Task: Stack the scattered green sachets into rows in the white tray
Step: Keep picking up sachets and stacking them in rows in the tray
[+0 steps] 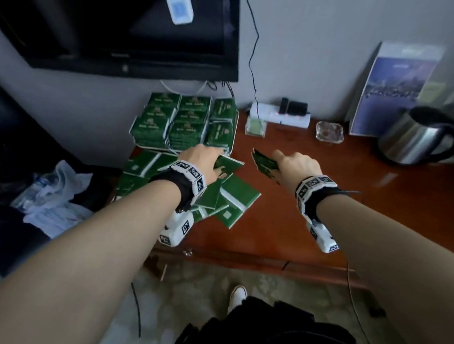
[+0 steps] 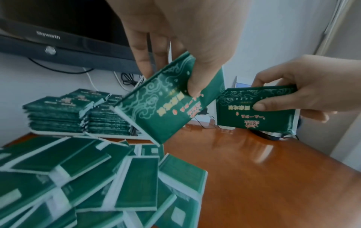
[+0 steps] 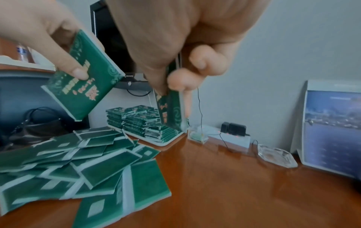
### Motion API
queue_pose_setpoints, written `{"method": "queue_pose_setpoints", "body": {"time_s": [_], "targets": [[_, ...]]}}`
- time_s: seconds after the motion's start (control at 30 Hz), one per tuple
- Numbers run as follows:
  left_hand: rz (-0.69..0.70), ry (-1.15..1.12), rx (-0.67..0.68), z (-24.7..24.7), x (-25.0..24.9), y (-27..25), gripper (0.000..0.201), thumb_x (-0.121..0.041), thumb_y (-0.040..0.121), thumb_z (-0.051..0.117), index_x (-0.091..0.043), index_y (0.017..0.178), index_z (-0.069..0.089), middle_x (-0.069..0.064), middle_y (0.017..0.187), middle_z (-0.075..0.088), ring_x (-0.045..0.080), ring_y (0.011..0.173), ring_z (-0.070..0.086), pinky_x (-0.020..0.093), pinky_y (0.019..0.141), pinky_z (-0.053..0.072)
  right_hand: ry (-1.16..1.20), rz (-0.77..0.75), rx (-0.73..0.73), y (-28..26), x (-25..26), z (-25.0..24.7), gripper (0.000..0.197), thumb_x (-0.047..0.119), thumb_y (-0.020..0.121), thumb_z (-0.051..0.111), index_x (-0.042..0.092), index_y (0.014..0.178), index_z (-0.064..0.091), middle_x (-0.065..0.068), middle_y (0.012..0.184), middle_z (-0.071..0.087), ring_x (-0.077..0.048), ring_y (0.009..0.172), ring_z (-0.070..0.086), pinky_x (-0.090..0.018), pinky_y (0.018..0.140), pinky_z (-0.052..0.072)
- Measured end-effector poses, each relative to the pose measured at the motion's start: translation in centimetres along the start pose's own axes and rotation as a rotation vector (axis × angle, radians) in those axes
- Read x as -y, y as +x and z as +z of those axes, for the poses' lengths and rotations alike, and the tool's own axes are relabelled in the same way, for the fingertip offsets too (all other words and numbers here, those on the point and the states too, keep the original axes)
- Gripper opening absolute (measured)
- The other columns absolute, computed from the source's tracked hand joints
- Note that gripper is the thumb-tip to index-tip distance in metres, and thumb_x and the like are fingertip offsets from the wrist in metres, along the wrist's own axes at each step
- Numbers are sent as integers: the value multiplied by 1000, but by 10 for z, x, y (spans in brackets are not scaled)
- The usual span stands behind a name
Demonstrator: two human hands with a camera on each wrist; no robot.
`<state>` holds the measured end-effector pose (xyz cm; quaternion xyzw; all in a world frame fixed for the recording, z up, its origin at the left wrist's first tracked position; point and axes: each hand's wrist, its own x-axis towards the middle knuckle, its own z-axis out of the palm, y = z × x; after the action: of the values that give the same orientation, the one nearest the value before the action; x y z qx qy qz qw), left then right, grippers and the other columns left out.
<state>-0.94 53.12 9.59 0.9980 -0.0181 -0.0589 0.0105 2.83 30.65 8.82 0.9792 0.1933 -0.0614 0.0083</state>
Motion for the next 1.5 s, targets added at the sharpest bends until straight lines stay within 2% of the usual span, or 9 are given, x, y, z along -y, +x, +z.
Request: {"method": "queue_pose_setpoints", "body": {"time_s": [0.1, 0.3, 0.57, 0.77, 0.9, 1.0, 1.1, 1.27, 1.5], "targets": [[-18, 20, -12, -9, 19, 29, 41, -38, 94, 60, -27, 133, 55, 10, 115, 67, 32, 102, 63, 35, 75, 53, 12, 4, -12, 39, 6, -9, 28, 26, 98, 50, 17, 124, 45, -8, 83, 51, -30, 73, 54, -36, 64, 42], [-41, 50, 35, -27, 53, 91, 28, -39, 89, 65, -30, 116, 64, 5, 106, 68, 29, 96, 64, 31, 69, 51, 80, 13, 16, 110, 18, -20, 30, 6, 94, 50, 12, 123, 47, -12, 95, 61, -33, 82, 63, -35, 64, 44], [-53, 61, 46, -26, 84, 156, 26, -44, 94, 59, -25, 109, 68, 3, 88, 63, 26, 83, 62, 28, 61, 44, 69, 2, 7, 178, 30, -15, 24, 17, 94, 54, 14, 117, 51, -13, 104, 63, -33, 97, 62, -35, 71, 43], [-33, 38, -4, -20, 112, 193, 24, -41, 97, 54, -21, 83, 56, 2, 75, 55, 26, 74, 57, 29, 60, 44, 82, 29, 6, 215, 43, -5, 24, 28, 94, 54, 17, 114, 51, -10, 101, 62, -31, 99, 59, -40, 80, 53], [23, -23, -38, -16, 133, 224, 23, -34, 98, 54, -16, 95, 67, 5, 75, 55, 29, 77, 58, 31, 62, 45, 65, 10, -12, 236, 55, 3, 31, 32, 95, 54, 15, 122, 50, -7, 111, 62, -30, 118, 50, -41, 88, 47], [80, -58, -70, -11, 147, 248, 23, -31, 98, 54, -19, 110, 71, 9, 91, 68, 32, 88, 64, 34, 69, 50, 11, -50, -32, 252, 65, 11, 35, 29, 93, 57, 15, 124, 50, -4, 118, 60, -28, 124, 44, -42, 92, 44], [128, -113, -121, -1, 156, 270, 27, -29, 97, 53, -26, 118, 70, 7, 96, 73, 32, 88, 66, 38, 74, 57, -8, -102, -71, 262, 77, 18, 35, 27, 88, 64, 12, 119, 55, -5, 111, 59, -29, 113, 50, -40, 84, 47], [192, -161, -148, 18, 164, 297, 35, -25, 98, 49, -25, 129, 64, 3, 125, 67, 29, 108, 63, 41, 87, 54, -59, -223, -84, 271, 98, 37, 31, 16, 75, 74, 11, 104, 64, -7, 97, 61, -28, 91, 60, -34, 61, 48], [256, -198, -83, 52, 162, 310, 45, -18, 101, 44, -20, 146, 46, -8, 146, 50, 21, 115, 60, 36, 90, 52, -31, -278, 35, 276, 105, 71, 33, 23, 67, 81, 11, 95, 69, -9, 95, 61, -29, 84, 61, -37, 59, 55]]}}
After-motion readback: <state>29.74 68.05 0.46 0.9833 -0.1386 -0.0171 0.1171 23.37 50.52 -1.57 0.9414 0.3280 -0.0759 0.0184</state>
